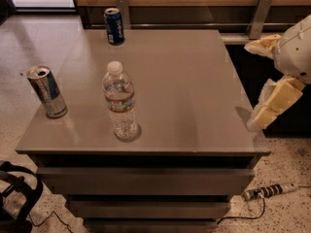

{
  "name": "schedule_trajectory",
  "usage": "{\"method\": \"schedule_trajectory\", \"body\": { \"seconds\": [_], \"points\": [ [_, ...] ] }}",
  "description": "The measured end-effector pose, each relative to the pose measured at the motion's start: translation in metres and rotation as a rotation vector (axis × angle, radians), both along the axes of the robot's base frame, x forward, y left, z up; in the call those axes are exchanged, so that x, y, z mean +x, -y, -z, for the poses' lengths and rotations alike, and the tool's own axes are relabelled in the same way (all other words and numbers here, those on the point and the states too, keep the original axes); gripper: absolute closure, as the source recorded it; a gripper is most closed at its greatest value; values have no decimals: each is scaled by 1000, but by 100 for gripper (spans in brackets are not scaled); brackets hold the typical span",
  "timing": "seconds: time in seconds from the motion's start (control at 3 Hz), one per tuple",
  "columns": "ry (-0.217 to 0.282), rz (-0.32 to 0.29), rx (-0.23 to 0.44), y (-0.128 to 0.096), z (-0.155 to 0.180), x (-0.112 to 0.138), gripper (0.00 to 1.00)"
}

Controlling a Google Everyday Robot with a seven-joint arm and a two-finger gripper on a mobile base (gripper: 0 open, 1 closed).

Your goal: Move water bottle near pepsi can

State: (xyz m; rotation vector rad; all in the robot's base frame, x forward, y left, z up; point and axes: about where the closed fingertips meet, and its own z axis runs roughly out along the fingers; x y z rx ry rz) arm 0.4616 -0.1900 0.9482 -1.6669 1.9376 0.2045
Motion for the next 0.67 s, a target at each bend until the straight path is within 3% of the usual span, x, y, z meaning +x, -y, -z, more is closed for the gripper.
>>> {"method": "schedule_trajectory", "body": {
  "seconds": [0.33,0.67],
  "points": [
    [11,-100,127,-27,7,16,0],
    [24,-157,232,-52,11,22,0]
  ]
}}
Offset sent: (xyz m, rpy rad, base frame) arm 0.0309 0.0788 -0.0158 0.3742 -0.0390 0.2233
